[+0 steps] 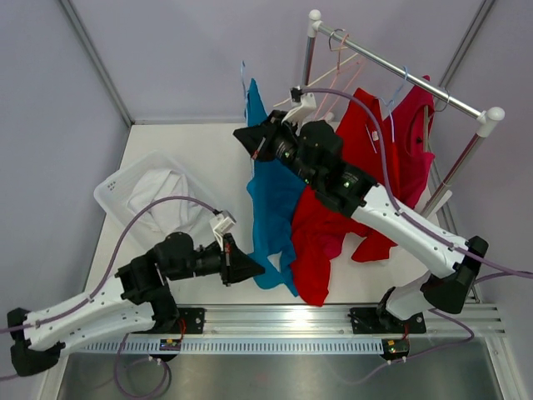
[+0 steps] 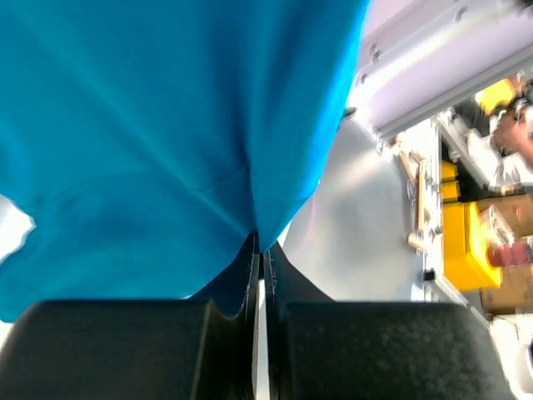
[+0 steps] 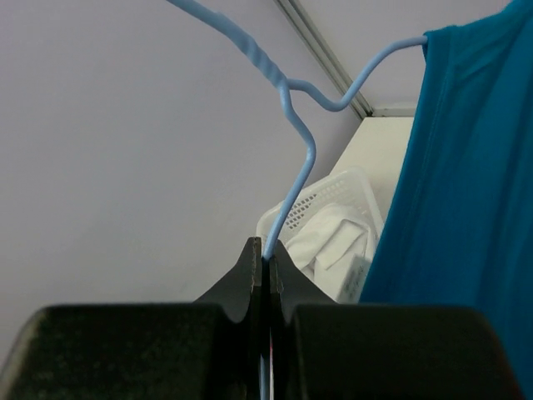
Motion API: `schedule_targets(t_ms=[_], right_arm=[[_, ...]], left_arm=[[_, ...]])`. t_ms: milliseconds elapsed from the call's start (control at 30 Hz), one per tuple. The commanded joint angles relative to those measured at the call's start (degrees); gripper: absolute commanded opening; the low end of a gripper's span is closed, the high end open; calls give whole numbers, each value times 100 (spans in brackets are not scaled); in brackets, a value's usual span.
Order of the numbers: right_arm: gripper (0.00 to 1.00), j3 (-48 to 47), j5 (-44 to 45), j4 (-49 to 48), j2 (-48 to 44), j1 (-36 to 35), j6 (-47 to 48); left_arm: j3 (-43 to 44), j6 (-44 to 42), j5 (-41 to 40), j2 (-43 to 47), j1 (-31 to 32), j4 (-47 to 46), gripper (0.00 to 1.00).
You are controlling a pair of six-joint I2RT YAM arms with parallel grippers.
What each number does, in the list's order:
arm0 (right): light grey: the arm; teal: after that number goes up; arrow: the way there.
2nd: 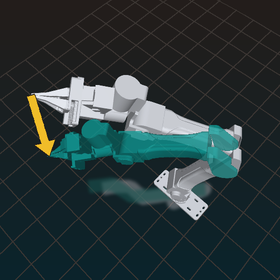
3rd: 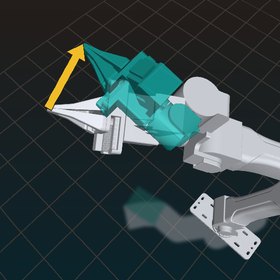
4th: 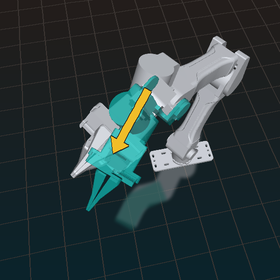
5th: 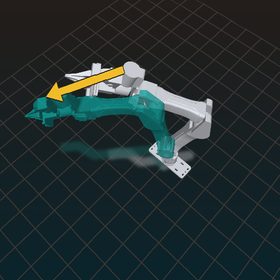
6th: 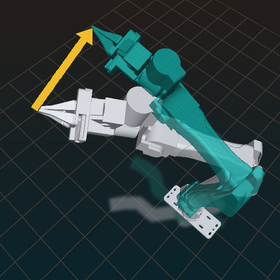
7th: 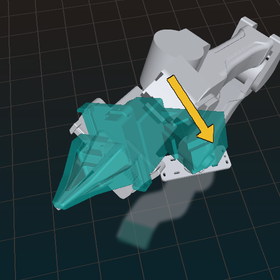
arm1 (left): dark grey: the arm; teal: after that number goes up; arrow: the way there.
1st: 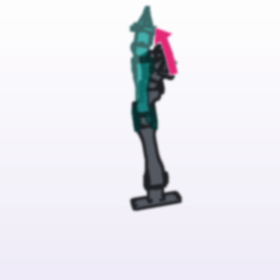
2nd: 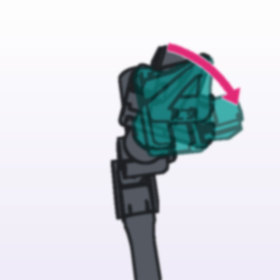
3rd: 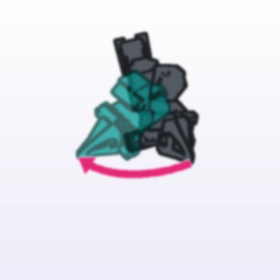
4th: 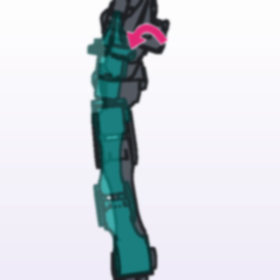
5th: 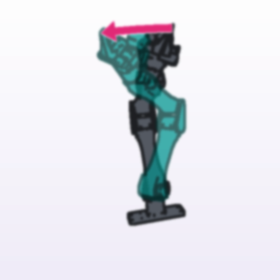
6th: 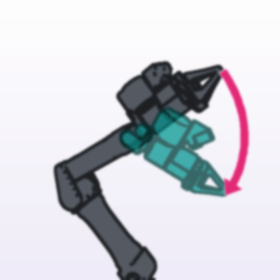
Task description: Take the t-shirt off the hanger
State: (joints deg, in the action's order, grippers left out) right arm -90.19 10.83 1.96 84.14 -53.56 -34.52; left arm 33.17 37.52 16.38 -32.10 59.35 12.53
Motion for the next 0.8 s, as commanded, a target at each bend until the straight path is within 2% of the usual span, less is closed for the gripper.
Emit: schedule_targets(t_ms=[0,133,267,333,433,567,600,700,767], right_arm=[[0,-928,-773,-619,-13,538,-229],[0,-2078,-1818,-240,375,1136,-642],[0,-2354,-2541,129,420,1418,-836],[0,-1943,-2996,-115,69,1410,-994],[0,-68,-3480,-1134,-739,1401,-1459],[0,1482,-3746,-1943,-1759,1305,-1943],[0,1678,-3755,-2058,-2135,1261,-1970],[0,2154,-3816,-2068,-2716,1006,-1970],[0,2260,-3930,-2050,-2920,830,-1988]], left_arm=[[-240,-43,-1009,-498,1030,4,0],[-372,273,-1549,-1070,1745,-260,0],[-460,327,-1971,-1220,1922,-384,0],[-338,257,-2489,-1036,1913,-252,0],[65,108,-3560,-843,1913,3,0],[662,-314,-4966,-982,1878,-154,0],[769,-559,-5509,-1044,1852,-372,0],[1112,-1034,-6441,-1377,1703,-1004,0],[1296,-1553,-6639,-1719,1510,-1375,0]])
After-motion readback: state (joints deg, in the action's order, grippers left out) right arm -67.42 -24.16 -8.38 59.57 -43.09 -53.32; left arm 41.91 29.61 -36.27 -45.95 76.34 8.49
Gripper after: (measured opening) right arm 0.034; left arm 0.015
